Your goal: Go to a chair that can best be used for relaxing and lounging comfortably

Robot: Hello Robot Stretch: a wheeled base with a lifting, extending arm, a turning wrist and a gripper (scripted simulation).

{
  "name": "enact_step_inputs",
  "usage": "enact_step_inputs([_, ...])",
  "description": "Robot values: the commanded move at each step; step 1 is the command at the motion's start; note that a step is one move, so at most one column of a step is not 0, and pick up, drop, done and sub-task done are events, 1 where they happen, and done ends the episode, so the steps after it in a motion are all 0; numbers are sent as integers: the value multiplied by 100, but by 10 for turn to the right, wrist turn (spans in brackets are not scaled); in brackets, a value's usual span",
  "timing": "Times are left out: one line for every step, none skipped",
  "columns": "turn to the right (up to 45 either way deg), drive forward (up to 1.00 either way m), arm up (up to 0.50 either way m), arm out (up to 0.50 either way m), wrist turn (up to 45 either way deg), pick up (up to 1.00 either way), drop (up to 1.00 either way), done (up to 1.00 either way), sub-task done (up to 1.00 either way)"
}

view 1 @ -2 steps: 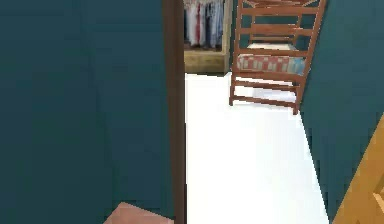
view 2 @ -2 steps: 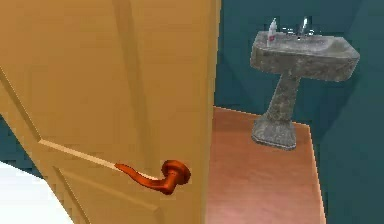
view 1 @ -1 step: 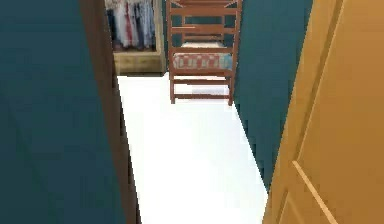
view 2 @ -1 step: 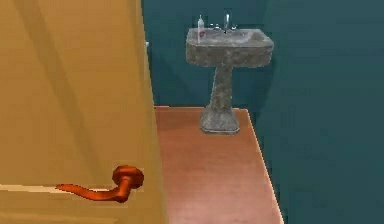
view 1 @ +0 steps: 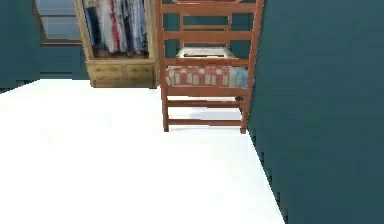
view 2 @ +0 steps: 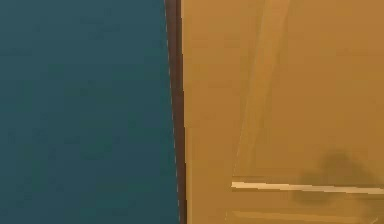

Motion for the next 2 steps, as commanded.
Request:
enact_step_inputs([150,0,0,0,0,0,0,0,0])
enact_step_inputs([0,10,0,0,0,0,0,0,0])
